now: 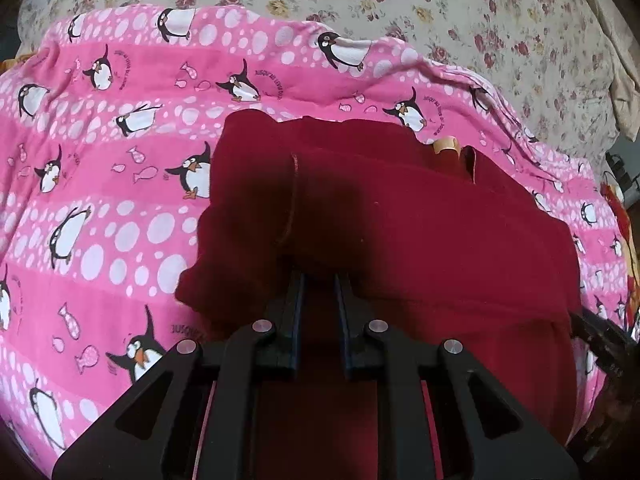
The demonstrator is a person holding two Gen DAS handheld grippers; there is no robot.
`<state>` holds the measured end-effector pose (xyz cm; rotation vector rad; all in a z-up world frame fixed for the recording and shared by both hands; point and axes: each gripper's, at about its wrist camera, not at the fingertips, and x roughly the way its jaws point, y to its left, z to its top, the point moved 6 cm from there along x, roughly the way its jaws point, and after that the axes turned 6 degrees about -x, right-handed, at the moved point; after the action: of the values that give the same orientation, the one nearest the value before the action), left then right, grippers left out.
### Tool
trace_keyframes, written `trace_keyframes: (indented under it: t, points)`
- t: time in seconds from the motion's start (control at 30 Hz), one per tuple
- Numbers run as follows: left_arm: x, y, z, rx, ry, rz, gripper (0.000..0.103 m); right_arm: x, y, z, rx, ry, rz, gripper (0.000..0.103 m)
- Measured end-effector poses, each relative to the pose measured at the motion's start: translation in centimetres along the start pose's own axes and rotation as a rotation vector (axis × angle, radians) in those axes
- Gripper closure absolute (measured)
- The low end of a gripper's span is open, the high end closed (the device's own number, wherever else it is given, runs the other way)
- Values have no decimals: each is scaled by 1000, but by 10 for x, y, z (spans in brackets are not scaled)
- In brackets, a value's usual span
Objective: Fold small clothes
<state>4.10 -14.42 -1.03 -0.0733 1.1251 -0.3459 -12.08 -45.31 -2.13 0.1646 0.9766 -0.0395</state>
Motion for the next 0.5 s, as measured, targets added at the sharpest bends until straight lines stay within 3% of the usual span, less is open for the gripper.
trace_keyframes:
  t: [0.1,0.2,0.23,0.4,0.5]
  points:
    - [-11,-2,1,3,-7,-2,85,-20,-12,0,70,-35,21,55]
    - [-20,-6,3,-10,-39,-31,60,-29,-20,17,104,-75,9,54]
    - [-21,-7,3,-17,-46,-40,56,-29,-20,23,104,-81,-3,54]
    - [-4,-11,-4,-1,-3,-3,56,-3,3,40,72,-62,16,54]
    - [-4,-11,-8,13,-6,0,56,31,7,30,63,38,-8,52]
